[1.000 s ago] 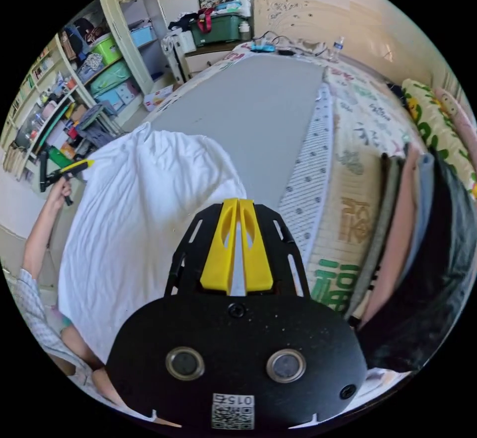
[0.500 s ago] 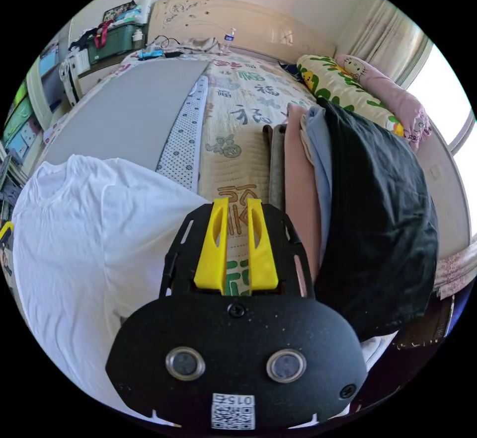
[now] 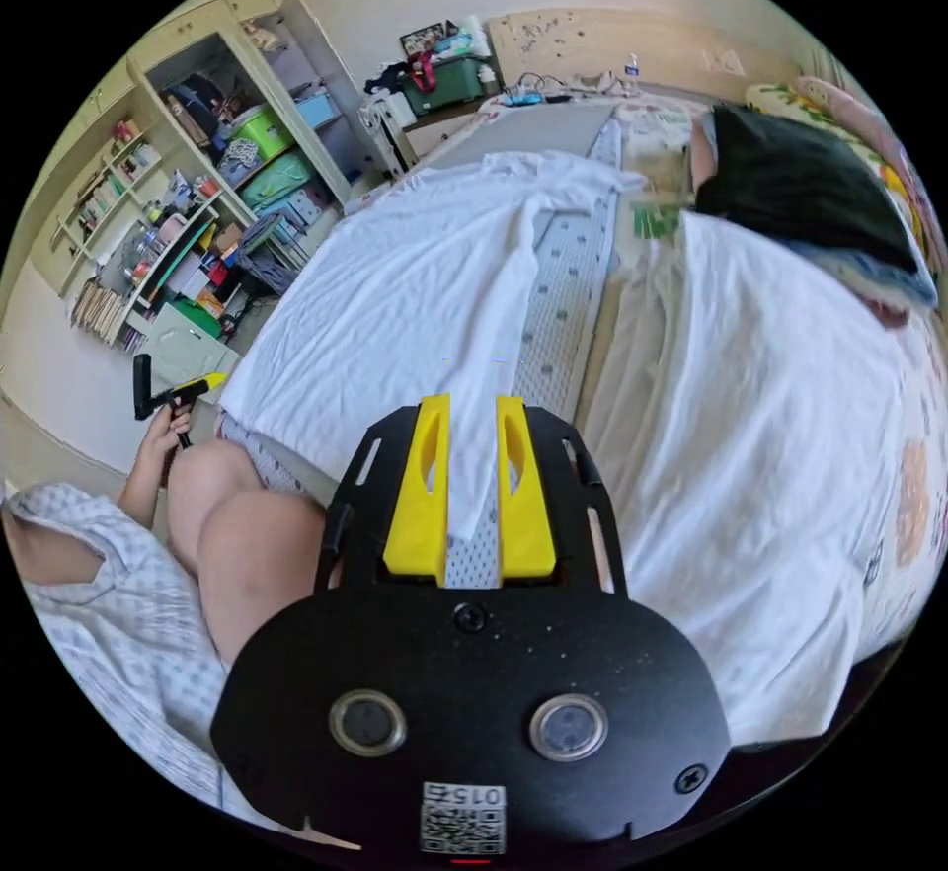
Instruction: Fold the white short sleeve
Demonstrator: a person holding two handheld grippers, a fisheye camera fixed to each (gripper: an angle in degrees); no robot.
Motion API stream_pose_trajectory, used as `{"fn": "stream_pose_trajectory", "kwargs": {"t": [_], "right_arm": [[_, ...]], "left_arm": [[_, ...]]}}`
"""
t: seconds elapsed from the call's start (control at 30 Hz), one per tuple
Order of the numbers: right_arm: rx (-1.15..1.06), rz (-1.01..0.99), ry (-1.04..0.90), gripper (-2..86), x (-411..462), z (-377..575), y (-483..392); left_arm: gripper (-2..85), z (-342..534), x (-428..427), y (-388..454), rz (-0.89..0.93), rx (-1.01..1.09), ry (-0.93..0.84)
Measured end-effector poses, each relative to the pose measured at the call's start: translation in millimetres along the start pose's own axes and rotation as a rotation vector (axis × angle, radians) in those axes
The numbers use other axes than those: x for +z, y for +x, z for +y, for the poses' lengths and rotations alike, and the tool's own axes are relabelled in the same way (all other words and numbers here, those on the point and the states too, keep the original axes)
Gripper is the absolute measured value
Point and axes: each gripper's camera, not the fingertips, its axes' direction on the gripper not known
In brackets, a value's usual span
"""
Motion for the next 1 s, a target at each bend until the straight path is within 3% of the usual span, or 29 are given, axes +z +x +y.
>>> {"fn": "stream_pose_trajectory", "kwargs": {"t": [0.07,0.23,0.3,0.47,0.67,1.0], "right_arm": [[0.065,0.003,0.005,8.6,6,39,7],[0.09,-0.04,0.034,7.2,-4,67,-1],[0.082,-0.029,0.013,2.3,-7,73,-9],[0.106,-0.054,0.056,0.1,-51,107,-12],[0.117,-0.076,0.063,-0.3,-87,147,-16],[0.095,-0.038,0.036,-0.3,-104,154,-46]], "left_arm": [[10.5,23,-3,-6,0.104,-0.041,0.043],[10.1,27,3,-9,0.166,-0.083,0.091],[9.0,25,8,-7,0.147,-0.091,0.076],[0.5,32,0,-2,0.114,-0.064,0.039],[-0.6,58,-37,-4,0.032,-0.085,0.084],[-0.6,90,-20,26,-0.085,-0.028,0.028]]}}
